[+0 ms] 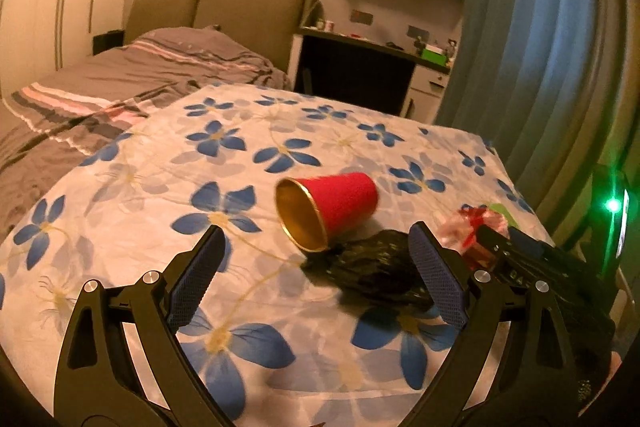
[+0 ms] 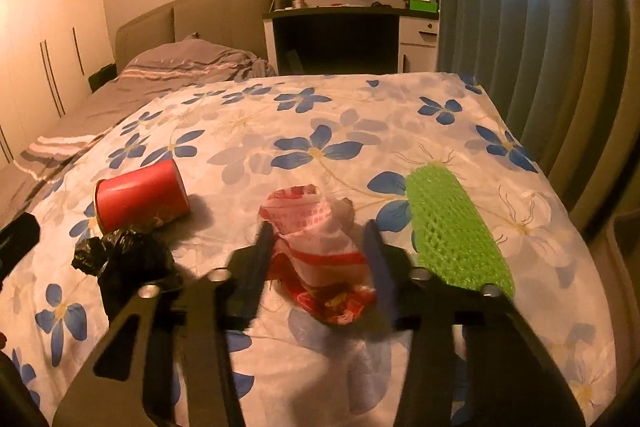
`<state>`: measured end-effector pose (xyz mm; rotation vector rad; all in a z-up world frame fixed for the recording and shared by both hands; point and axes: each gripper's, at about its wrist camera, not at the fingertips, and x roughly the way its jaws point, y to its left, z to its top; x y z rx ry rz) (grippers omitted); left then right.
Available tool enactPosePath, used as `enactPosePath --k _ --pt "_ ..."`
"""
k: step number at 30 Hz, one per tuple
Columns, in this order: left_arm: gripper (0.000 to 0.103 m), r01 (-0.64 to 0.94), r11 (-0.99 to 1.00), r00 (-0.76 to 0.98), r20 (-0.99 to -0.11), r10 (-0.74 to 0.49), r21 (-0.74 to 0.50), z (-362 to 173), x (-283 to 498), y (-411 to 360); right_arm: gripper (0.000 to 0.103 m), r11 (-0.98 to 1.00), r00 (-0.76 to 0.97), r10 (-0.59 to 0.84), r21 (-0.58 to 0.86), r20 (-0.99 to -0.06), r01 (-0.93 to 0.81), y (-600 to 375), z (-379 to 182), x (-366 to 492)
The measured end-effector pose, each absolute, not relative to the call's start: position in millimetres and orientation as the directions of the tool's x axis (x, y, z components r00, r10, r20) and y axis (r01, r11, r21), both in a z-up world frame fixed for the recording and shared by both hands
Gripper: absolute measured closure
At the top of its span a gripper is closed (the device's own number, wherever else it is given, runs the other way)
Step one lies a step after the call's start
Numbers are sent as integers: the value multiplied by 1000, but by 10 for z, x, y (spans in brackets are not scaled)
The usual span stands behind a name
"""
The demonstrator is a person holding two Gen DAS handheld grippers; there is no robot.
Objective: Collect trash
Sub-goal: 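Grasp the black plastic bag with the left tool while the right tool grasps the pink-red plastic bag, then carry the black bag and pink-red bag over the grey bin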
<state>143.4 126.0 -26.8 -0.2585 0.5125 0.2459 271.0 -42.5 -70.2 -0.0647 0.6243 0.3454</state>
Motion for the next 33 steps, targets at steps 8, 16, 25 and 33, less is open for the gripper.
enactPosePath --k 8,16,25,33 --pt "12 -214 957 817 -573 65 -197 -403 1641 1114 77 945 772 297 53 -562 -324 -547 -649 2571" --pt "34 -160 957 780 -625 -27 -242 -526 1834 1108 76 936 790 335 87 -513 -340 -833 -437 2247" --pt "88 -110 947 757 -643 -116 -301 -607 1866 1095 76 932 804 357 130 -475 -337 -1099 -340 1918" --pt "95 -70 958 817 -567 -105 -279 -335 1544 908 76 940 823 340 150 -455 -306 -1307 -319 1674"
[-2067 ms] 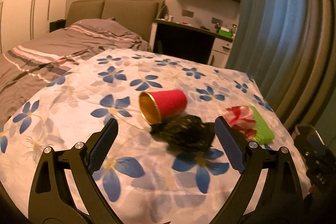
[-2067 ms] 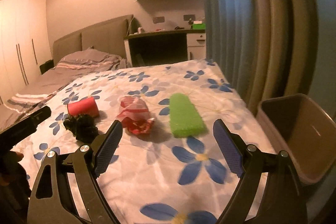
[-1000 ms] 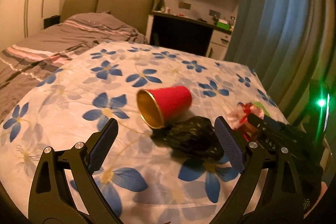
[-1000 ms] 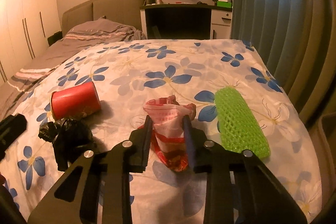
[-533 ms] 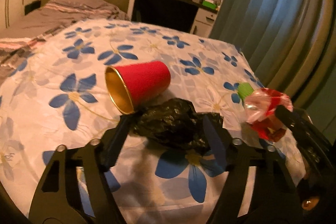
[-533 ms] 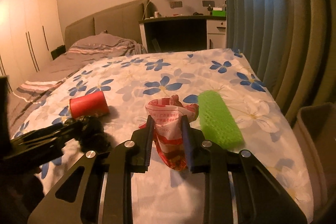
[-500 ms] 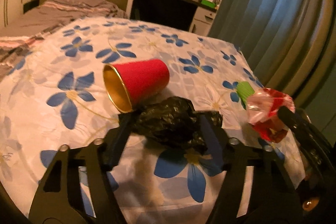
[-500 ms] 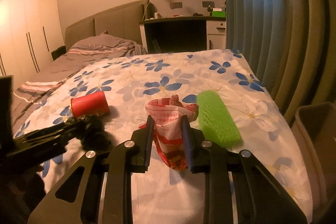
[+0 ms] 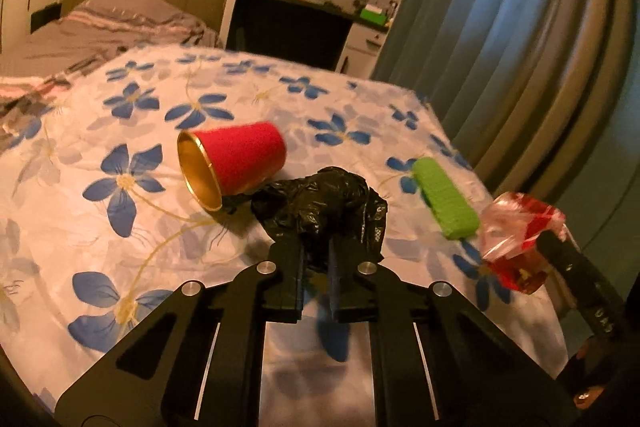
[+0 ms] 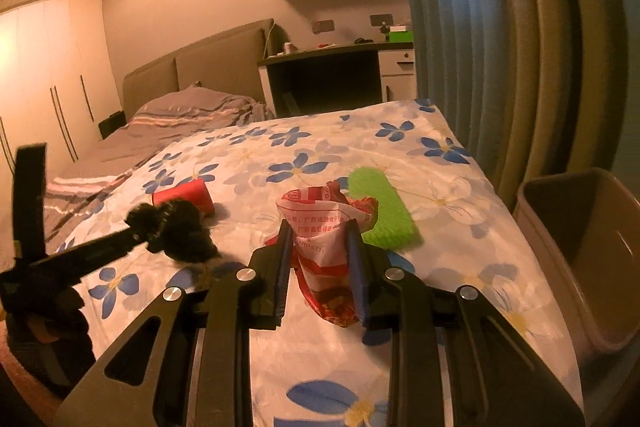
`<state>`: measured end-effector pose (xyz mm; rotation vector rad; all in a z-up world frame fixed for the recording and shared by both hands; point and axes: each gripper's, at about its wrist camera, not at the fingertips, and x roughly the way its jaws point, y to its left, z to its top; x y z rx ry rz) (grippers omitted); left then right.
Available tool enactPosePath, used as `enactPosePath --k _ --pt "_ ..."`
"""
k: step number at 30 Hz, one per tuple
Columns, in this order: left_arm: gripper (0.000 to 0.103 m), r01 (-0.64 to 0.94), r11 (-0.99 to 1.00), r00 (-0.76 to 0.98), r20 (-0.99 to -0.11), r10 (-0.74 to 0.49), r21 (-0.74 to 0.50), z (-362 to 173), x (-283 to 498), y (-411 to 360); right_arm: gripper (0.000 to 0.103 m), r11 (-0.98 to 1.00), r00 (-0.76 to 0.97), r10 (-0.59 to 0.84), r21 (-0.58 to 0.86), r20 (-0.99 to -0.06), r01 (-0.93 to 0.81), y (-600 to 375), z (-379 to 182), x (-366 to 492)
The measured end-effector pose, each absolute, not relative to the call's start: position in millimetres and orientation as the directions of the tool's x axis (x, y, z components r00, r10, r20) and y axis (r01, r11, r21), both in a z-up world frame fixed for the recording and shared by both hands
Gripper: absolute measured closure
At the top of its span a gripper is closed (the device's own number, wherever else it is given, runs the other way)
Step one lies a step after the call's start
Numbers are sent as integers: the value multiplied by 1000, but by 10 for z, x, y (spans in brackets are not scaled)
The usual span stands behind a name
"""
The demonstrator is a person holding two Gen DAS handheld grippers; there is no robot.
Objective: Collect trash
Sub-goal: 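Carry the black bag and pink-red bag over the grey bin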
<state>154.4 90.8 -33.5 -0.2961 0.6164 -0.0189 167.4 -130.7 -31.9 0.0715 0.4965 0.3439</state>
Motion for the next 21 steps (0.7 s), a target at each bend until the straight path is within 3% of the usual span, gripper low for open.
enactPosePath --k 21 --pt "95 43 976 846 -513 -148 -212 -37 1245 202 76 957 869 285 179 -405 -230 -1845 -242 1235"
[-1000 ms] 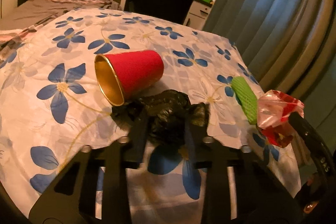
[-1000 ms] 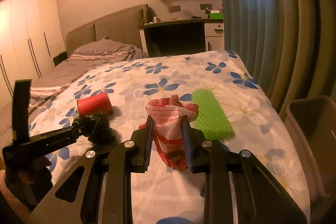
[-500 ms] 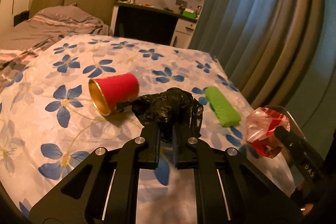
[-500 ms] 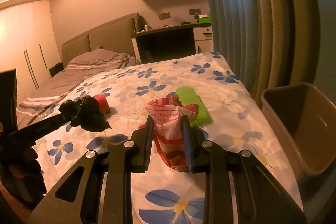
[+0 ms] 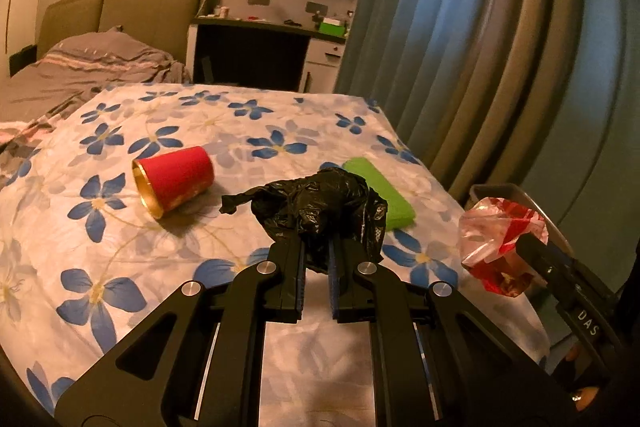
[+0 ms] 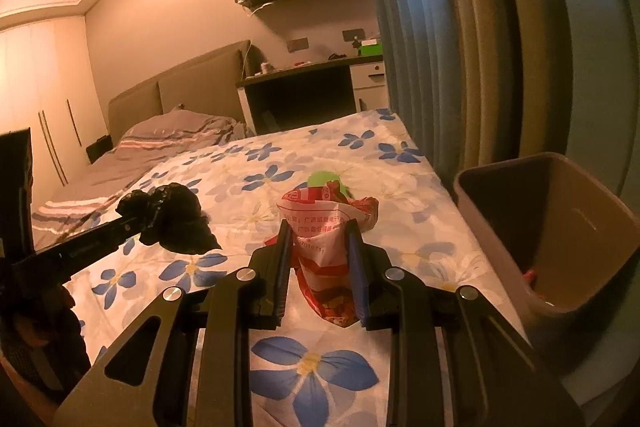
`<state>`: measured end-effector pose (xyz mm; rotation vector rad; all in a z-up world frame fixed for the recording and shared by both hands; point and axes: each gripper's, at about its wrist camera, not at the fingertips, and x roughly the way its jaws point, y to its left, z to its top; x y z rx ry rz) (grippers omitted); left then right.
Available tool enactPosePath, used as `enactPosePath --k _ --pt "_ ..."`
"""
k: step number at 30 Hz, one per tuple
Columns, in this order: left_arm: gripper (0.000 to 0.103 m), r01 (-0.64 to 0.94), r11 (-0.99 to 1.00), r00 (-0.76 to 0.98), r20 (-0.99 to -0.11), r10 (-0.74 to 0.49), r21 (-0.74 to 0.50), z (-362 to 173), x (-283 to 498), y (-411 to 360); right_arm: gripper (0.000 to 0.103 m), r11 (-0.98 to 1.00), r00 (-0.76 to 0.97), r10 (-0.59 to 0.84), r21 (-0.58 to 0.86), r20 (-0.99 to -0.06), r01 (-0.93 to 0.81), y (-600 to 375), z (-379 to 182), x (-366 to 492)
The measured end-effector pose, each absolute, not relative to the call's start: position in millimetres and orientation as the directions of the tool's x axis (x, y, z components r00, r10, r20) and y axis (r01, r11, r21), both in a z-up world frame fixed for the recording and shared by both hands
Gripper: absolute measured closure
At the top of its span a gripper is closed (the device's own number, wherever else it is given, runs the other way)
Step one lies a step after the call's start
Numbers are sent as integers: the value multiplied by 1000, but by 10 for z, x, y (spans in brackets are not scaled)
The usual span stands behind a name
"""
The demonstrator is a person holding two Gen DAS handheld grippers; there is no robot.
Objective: Collect trash
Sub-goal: 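Carry the black bag and pink-red bag over the grey bin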
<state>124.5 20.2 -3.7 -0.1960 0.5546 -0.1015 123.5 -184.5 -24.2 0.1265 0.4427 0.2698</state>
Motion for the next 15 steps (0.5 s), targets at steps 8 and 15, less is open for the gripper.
enactPosePath --k 8,15 --pt "95 81 978 839 -516 -170 -190 -37 1262 -50 76 964 887 250 187 -389 -190 -2026 -223 1178" --pt "95 113 979 831 -523 -187 -171 -57 1308 -205 76 967 896 227 196 -382 -161 -2147 -227 1159"
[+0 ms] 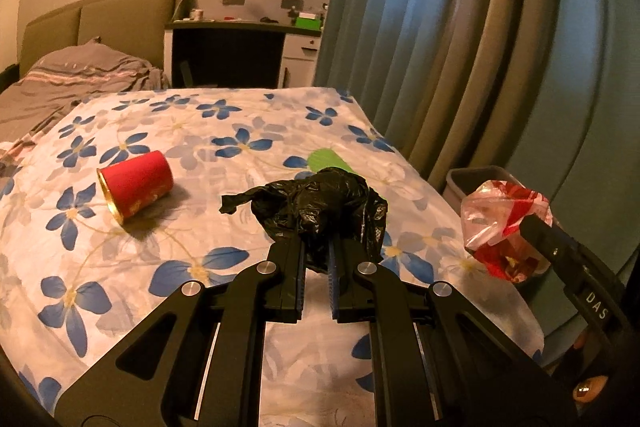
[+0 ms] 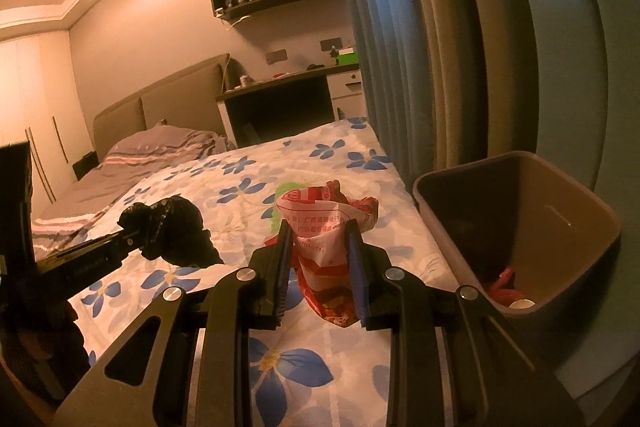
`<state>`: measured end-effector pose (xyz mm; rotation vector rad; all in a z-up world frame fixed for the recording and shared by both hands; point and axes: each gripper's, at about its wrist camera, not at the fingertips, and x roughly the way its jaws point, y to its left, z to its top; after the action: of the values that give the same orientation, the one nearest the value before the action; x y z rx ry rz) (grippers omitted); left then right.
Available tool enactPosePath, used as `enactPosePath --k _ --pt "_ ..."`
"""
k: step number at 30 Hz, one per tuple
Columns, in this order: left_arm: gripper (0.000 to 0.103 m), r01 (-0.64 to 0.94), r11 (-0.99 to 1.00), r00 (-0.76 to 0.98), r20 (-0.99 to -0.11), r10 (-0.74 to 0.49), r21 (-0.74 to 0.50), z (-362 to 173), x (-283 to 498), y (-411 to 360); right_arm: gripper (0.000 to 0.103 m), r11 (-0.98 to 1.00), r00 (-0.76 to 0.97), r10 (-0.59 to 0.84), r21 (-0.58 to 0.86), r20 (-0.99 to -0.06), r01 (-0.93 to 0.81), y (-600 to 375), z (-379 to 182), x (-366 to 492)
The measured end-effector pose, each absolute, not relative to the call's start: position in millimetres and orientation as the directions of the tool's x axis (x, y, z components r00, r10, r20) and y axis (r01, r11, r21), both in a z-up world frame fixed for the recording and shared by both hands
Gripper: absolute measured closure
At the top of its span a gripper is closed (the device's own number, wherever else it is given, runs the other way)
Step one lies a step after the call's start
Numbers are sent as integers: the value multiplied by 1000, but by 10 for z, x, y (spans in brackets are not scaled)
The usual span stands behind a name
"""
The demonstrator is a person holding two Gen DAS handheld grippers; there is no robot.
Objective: Collect trash
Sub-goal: 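Carry the black bag and pink-red bag over the grey bin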
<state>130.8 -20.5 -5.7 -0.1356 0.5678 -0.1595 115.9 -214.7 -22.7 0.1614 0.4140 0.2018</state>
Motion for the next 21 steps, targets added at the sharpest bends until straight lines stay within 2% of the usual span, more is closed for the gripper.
enactPosePath --k 21 --pt "95 241 963 804 -531 -268 -121 -57 1511 -882 76 975 924 123 217 -363 -44 -2674 -242 1134"
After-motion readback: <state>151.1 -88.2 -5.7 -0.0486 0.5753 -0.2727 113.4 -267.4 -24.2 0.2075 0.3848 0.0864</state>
